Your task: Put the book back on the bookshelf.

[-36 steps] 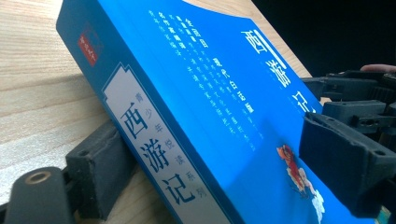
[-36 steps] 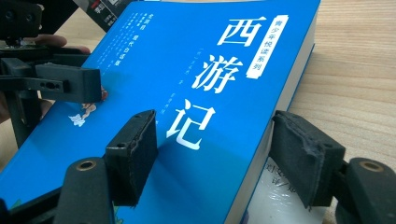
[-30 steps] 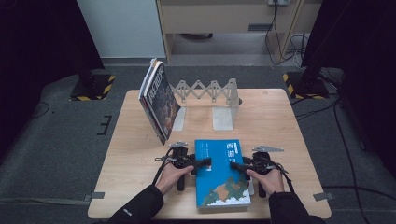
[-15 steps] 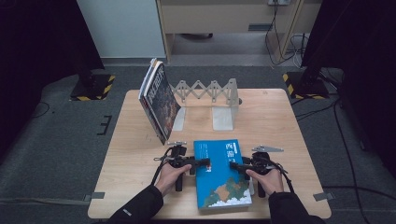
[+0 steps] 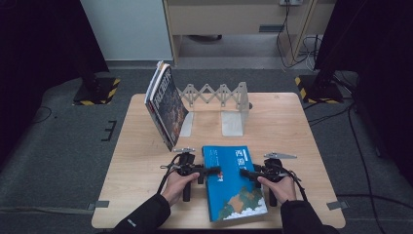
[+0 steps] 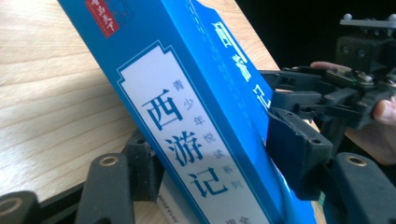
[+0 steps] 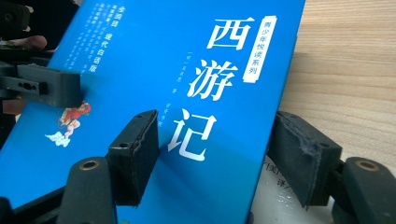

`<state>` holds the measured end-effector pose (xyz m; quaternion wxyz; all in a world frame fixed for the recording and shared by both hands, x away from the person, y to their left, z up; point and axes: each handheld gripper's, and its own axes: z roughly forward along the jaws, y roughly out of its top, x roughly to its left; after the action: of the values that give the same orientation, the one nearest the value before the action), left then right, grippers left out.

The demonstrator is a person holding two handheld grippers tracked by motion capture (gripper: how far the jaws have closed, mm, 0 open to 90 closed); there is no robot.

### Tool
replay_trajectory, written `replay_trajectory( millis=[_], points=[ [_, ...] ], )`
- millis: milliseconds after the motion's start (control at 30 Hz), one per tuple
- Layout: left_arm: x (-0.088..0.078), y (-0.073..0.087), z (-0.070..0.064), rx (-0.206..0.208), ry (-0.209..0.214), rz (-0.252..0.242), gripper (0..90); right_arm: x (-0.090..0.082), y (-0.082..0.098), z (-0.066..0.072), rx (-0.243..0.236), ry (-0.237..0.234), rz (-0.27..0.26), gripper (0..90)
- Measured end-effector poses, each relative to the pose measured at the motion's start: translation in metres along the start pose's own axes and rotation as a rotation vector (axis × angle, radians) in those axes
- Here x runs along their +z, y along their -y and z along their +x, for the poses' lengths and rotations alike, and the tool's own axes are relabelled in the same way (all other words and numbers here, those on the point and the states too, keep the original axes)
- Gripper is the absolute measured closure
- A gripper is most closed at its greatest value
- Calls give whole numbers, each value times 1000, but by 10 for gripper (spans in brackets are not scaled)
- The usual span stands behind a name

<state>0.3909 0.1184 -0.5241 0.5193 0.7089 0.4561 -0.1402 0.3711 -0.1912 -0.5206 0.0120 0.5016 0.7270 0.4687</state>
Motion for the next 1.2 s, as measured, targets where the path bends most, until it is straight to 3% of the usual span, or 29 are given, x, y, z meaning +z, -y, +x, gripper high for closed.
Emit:
replay_trajectory(
  millis=[33,100,133,167,433,700,933,1200],
  points=[
    [0,0,0,0,0,0,419,0,0,0,0,0,0,341],
    [6,3,-7,55,21,46,414,0,0,1,8,-13,-4,364],
    [8,5,-8,53,26,52,404,1,0,2,10,-19,-5,369],
    [8,5,-7,36,31,63,414,2,0,3,3,-16,-1,370],
    [10,7,-5,29,11,71,397,1,0,3,-14,-12,4,379],
    [9,8,-4,13,18,66,396,1,-1,2,-18,-11,7,380],
    [9,9,-4,-63,1,41,436,1,-1,3,-12,-9,8,380],
    [8,4,-9,-74,-11,35,479,0,-2,2,-4,-12,13,397]
  ],
)
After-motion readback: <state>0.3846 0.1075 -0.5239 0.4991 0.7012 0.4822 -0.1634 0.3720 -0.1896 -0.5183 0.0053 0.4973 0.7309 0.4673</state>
